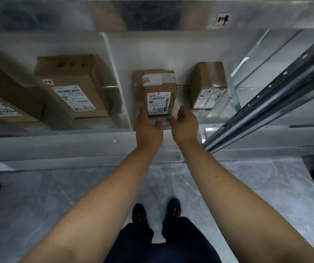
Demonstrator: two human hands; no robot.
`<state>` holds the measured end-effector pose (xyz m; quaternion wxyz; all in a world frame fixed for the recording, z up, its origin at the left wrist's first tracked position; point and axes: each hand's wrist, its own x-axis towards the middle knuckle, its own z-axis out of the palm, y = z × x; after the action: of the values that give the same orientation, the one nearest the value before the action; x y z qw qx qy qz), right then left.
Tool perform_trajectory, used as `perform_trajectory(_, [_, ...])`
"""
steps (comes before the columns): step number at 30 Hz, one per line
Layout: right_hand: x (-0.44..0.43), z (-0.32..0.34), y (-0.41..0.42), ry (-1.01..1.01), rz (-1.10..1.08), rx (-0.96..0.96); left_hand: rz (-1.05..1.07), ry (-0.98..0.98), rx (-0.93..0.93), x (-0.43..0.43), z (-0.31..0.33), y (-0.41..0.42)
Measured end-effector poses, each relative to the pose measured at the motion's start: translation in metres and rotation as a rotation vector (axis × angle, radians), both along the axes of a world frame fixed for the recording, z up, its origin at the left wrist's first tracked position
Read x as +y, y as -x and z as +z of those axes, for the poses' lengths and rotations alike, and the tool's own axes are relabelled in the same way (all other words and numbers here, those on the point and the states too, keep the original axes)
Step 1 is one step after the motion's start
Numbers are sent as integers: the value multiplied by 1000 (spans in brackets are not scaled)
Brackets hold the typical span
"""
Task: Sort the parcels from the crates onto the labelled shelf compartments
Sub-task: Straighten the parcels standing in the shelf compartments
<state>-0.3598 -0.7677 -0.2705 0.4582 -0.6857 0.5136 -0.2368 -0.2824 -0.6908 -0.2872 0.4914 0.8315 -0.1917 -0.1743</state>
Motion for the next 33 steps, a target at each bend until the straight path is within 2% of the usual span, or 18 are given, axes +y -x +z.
perform_trajectory(3, [-15, -2, -11, 38, 17, 20, -3, 6, 12, -13, -13, -7])
perform_trajectory(9, [-32, -23, -32, 131, 91, 19, 67, 145, -6, -37, -30, -22])
perform_trajectory(15, [-36, -46, -33, 163, 13, -80, 124, 124, -87, -41, -37, -29])
perform_trajectory(25, [-45, -58, -50, 236, -35, -56, 157, 91, -203, -56, -41, -42])
perform_trajectory(33, [-63, -51, -62, 233, -19, -10, 151, 63, -175, -71, -39, -56])
